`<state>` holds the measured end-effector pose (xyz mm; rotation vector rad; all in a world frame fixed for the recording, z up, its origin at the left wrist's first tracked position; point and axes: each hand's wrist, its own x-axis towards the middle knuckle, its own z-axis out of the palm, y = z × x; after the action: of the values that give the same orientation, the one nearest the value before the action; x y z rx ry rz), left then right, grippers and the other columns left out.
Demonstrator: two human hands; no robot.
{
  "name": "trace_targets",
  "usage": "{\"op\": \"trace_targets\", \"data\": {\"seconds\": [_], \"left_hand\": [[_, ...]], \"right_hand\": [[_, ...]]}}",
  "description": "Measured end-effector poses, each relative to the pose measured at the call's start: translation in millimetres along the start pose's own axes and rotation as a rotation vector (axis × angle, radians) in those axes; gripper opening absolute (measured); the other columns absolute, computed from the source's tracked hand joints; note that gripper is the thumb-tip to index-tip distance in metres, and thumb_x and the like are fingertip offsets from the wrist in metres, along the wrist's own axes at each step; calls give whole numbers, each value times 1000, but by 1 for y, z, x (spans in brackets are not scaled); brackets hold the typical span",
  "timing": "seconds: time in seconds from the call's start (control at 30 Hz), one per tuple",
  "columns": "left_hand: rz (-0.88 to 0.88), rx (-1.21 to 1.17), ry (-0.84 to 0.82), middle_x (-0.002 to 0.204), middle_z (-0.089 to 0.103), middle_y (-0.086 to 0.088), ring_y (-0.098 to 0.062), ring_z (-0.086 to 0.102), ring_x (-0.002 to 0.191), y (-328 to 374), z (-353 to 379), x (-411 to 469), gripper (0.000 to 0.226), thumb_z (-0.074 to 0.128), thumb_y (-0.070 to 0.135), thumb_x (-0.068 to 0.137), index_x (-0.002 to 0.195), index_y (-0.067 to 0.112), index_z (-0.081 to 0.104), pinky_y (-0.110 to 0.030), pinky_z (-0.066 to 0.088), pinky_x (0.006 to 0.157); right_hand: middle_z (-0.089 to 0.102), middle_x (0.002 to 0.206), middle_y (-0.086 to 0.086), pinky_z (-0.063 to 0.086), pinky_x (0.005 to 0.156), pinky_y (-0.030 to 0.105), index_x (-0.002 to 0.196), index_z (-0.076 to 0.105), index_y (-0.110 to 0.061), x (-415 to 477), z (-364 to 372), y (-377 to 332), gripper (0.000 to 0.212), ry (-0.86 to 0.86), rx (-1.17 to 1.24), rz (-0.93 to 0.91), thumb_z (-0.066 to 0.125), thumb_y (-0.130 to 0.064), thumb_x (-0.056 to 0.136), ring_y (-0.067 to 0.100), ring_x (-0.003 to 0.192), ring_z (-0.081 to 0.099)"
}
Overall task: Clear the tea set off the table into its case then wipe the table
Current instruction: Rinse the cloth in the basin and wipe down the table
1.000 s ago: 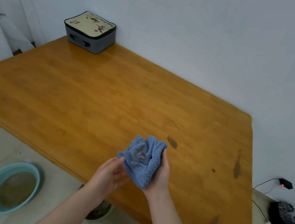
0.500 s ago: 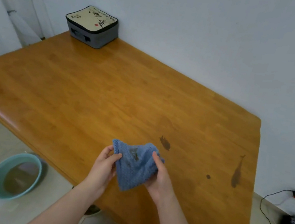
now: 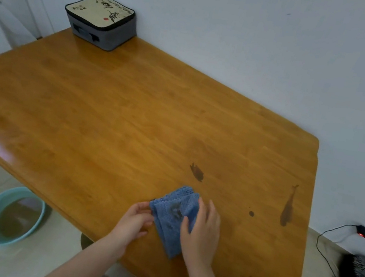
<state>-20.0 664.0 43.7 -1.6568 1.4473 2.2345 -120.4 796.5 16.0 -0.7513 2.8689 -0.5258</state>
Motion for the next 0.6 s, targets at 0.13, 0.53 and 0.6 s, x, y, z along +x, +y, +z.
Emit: {"op": "trace_targets", "data": {"seconds": [0.13,0.53,0.6], "left_hand": [[33,-22,99,115,60,0,-17,57,105,-4,-8,4,34,55,4,90,119,22,56,-39,47,96],[179,-88,228,115,65,4,-18,58,111,0,-41,5,28,54,1,92,106,21,67,-43,47,99],[183,-107,231,115,65,4,-17,58,110,3,-47,7,28,55,1,92,106,21,68,-42,47,98]], "right_hand": [[33,153,14,22,112,54,141,47,-25,-10,26,-6,59,-52,-139,-212,43,-54,90,35,144,23],[28,155,18,11,109,70,148,33,-38,-2,60,4,64,-49,-170,100,33,-63,89,41,143,22],[27,155,21,10,111,66,150,30,-30,3,57,17,65,33,-115,229,37,-57,92,41,143,23]]}}
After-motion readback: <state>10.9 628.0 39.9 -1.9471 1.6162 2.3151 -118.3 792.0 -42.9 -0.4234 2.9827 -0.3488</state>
